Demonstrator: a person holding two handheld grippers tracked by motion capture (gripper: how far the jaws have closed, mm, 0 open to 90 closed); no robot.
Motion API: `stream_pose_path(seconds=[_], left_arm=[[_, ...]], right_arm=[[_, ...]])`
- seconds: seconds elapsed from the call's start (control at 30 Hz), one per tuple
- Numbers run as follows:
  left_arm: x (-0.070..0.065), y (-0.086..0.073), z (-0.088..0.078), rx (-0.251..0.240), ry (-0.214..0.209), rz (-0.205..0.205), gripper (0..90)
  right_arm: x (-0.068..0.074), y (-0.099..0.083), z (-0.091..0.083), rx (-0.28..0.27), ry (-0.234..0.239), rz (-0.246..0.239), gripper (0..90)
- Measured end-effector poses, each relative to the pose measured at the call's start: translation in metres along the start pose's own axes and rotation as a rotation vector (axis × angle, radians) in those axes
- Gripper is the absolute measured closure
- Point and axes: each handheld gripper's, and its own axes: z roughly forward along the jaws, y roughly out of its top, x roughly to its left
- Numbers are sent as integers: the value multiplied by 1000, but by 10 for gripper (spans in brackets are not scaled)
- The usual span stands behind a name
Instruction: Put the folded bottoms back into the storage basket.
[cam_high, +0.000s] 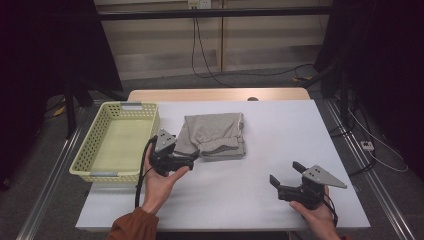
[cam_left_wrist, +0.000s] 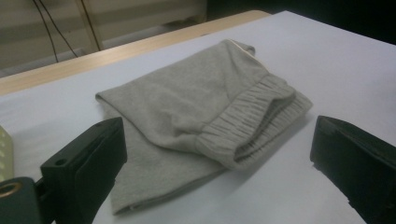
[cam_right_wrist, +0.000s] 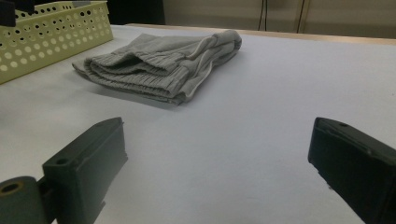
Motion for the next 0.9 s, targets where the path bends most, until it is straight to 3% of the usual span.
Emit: stream_pose_path(seconds=[0.5, 0.67, 0.73, 0.8, 0.9], left_arm=[[12, 21, 32, 31, 6, -47, 50], [17, 17, 45, 48, -3, -108, 48], [19, 14, 55, 80, 5, -97, 48], [20, 13, 58, 75, 6, -114, 50], [21, 15, 62, 87, 17, -101, 48]], right_arm=[[0, 0, 0, 2, 2, 6, 38], [-1, 0, 0, 0, 0, 7, 38], [-1, 0, 1, 3, 2, 9, 38], [-1, 0, 0, 2, 3, 8, 38], [-1, 0, 0, 2, 4, 10, 38]])
